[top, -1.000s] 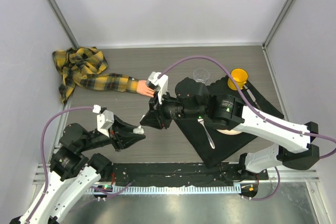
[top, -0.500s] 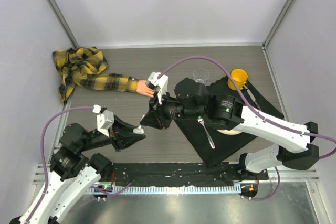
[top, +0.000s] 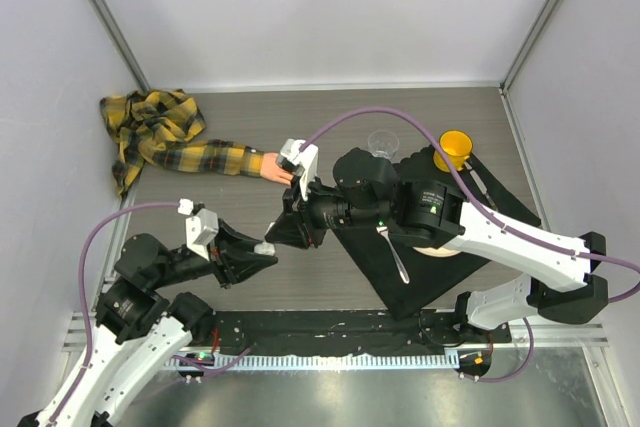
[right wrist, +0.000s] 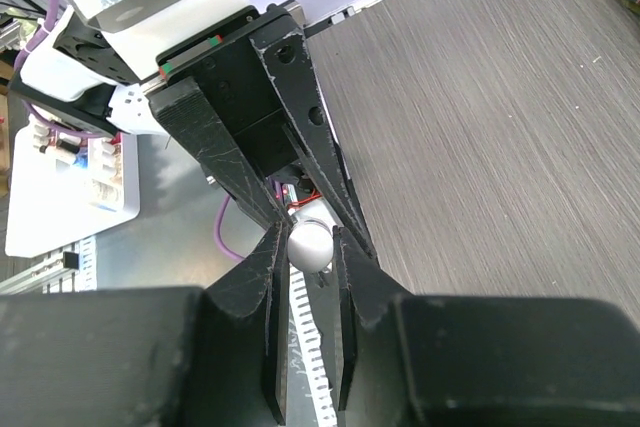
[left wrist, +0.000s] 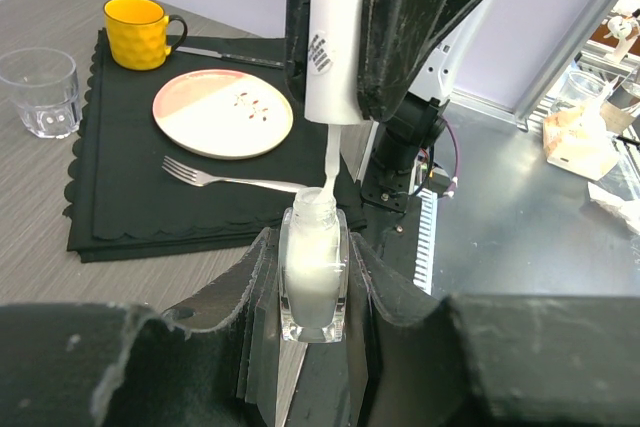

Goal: Paint the nails

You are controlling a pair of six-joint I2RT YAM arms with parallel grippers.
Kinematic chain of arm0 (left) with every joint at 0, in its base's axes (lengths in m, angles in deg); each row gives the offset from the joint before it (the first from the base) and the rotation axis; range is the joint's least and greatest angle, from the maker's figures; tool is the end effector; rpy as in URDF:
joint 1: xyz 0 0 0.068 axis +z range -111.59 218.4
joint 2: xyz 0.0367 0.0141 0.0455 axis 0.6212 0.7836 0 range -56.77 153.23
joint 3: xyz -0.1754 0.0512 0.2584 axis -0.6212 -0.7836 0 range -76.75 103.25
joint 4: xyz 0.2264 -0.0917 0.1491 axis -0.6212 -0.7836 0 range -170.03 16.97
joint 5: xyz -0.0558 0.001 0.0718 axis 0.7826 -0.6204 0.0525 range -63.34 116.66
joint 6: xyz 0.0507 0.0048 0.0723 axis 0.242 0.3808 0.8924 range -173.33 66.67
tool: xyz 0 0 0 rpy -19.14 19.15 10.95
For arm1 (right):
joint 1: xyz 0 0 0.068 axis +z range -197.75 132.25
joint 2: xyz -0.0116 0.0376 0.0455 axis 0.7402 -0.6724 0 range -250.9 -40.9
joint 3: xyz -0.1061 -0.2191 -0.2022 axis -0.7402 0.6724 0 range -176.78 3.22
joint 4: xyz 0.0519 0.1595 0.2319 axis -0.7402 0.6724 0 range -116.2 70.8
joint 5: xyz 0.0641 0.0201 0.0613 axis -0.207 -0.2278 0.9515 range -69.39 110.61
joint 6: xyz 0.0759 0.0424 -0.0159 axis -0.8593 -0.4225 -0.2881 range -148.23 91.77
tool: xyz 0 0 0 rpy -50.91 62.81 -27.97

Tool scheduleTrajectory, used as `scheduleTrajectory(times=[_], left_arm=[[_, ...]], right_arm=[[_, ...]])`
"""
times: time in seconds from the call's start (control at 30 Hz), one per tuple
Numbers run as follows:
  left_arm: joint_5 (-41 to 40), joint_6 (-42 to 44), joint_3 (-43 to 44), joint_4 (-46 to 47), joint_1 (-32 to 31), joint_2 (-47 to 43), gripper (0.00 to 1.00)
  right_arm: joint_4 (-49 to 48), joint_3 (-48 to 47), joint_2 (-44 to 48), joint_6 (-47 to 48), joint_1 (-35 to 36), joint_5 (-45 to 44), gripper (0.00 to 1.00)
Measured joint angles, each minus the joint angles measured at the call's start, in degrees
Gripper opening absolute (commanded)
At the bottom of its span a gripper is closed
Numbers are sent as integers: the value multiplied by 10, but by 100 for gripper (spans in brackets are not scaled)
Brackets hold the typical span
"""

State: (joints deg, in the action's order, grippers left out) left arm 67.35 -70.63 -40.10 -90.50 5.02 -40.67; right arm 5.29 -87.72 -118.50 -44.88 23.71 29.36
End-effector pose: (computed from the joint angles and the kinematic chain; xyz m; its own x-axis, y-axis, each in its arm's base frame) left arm 0.0465 -0.0922 0.3578 -0.2429 -0.1100 -0.9638 0.9307 0.2537 -0.2636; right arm 0.0994 0.3337 0.4889 -0.3765 -0.2321 -0.8969 -0.9135 0.2544 0.3176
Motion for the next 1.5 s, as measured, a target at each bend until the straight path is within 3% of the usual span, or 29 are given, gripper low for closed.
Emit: scheduleTrajectory(times=[1.5], left_arm=[[0,0,0,0,0,6,0]], right_arm=[[-7,0,5,0,1,5,0]])
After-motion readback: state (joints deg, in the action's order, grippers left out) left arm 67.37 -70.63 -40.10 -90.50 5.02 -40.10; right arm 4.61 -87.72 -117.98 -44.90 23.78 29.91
